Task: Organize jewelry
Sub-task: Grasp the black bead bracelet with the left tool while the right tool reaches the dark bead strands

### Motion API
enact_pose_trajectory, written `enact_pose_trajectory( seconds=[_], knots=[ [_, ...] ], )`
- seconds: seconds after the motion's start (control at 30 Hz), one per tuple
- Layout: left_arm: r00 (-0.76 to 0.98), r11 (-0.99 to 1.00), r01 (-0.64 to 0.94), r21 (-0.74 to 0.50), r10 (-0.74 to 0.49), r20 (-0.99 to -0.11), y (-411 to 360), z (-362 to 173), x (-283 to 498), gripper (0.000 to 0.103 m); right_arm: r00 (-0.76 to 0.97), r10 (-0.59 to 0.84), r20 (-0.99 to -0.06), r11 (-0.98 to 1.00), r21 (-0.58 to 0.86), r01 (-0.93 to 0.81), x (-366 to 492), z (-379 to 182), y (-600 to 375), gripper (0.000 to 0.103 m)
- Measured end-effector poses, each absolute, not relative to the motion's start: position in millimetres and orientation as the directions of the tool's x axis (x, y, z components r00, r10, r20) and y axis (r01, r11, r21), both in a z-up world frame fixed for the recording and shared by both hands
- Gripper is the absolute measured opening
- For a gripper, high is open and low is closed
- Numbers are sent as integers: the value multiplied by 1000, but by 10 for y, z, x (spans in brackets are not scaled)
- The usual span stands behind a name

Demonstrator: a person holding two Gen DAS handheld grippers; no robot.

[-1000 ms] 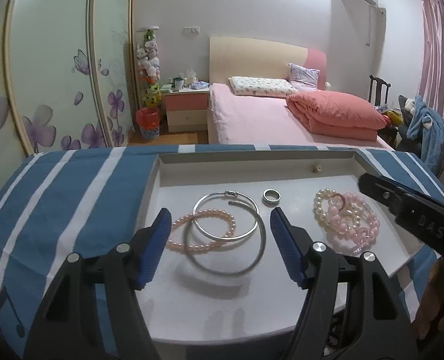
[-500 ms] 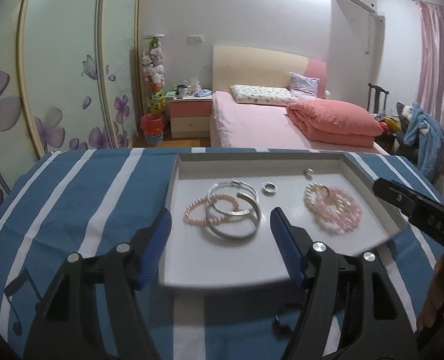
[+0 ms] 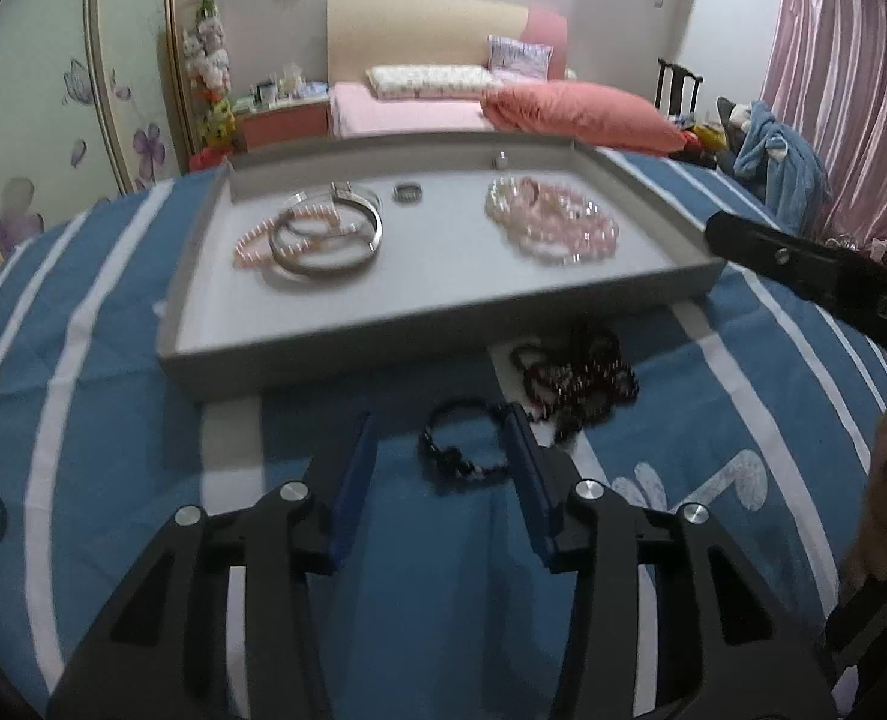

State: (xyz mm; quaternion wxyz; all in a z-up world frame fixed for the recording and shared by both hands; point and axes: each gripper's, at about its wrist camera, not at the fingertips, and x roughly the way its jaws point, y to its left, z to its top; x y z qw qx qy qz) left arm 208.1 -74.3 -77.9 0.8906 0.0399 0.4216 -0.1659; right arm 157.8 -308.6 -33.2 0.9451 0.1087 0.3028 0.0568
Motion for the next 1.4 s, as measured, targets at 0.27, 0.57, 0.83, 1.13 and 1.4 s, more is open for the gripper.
enact_pose_trajectory(
  seconds=[0.27, 0.57, 0.83, 1.13, 1.4],
  knots=[
    [601, 961, 277, 18, -158, -783, -706, -858, 2086, 28, 799, 177, -574, 970, 237, -45, 1545, -405, -3053, 36],
    [627, 987, 143, 78, -30, -779, -194, -844, 2111, 26, 773, 183, -608, 974, 216, -60, 1559, -494, -2993, 36],
    [625, 994, 94, 54, -17, -780, 28, -821, 2118, 19, 720, 197, -666, 980, 153, -126, 1595, -601, -2768, 64],
    [625, 994, 100, 52, -23, -781, 1, -818, 2108, 16, 645, 153, -749, 985, 66, -158, 1749, -777, -2496, 77],
    [625, 994, 100, 52, -22, -781, 3, -817, 2107, 16, 620, 128, -774, 987, 37, -157, 1854, -838, -2413, 78]
  ],
)
